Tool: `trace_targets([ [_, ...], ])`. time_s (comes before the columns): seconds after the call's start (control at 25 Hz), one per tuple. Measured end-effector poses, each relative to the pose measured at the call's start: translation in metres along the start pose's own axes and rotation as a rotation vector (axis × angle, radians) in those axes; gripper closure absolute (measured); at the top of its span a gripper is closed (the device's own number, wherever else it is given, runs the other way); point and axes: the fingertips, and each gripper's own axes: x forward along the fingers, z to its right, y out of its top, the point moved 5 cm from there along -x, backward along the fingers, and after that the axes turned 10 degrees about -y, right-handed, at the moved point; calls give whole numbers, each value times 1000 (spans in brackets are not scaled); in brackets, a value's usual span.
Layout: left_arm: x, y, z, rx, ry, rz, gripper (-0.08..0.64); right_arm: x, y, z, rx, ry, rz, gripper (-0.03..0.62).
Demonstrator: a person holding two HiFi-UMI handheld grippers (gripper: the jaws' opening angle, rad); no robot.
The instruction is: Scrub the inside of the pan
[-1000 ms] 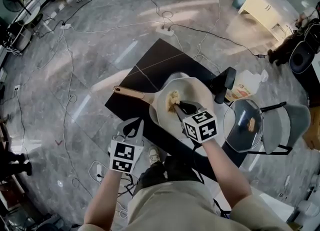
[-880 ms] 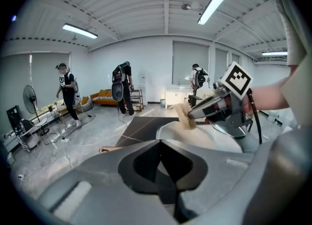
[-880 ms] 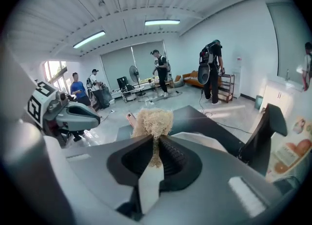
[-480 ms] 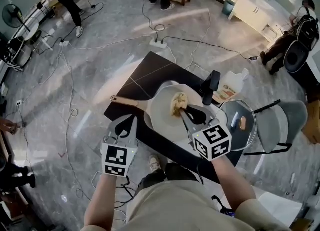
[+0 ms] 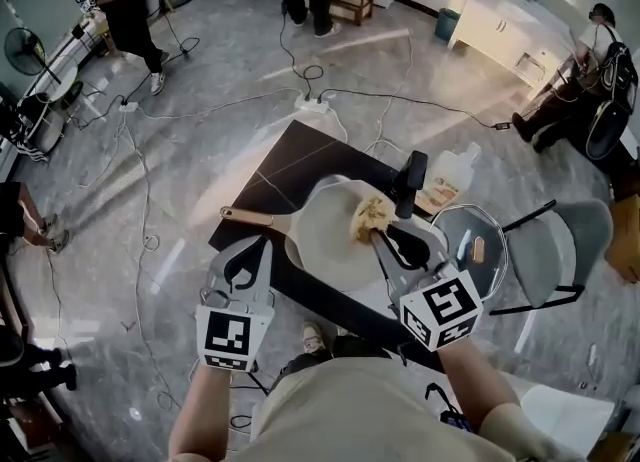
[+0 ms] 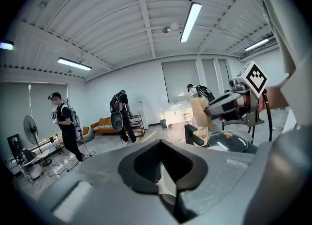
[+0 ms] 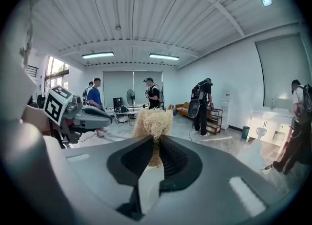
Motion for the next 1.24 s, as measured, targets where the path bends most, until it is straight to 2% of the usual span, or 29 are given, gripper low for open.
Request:
trace_targets([
  [0.24, -11, 19, 0, 14, 16, 45, 558, -24, 28, -7, -43, 7, 95, 546],
  [0.44, -24, 36, -3, -44, 61, 82, 558, -36, 43, -10, -62, 8, 134, 546],
  [0.64, -25, 43, -1, 11, 52, 99, 558, -41, 49, -9, -76, 9, 157, 546],
  [0.84, -26, 50, 7, -29, 45, 108, 558, -44, 54, -7, -78, 9, 174, 548],
  [1.24, -29, 64, 15, -21, 37, 121, 558, -49, 58, -5, -80, 23, 169, 548],
])
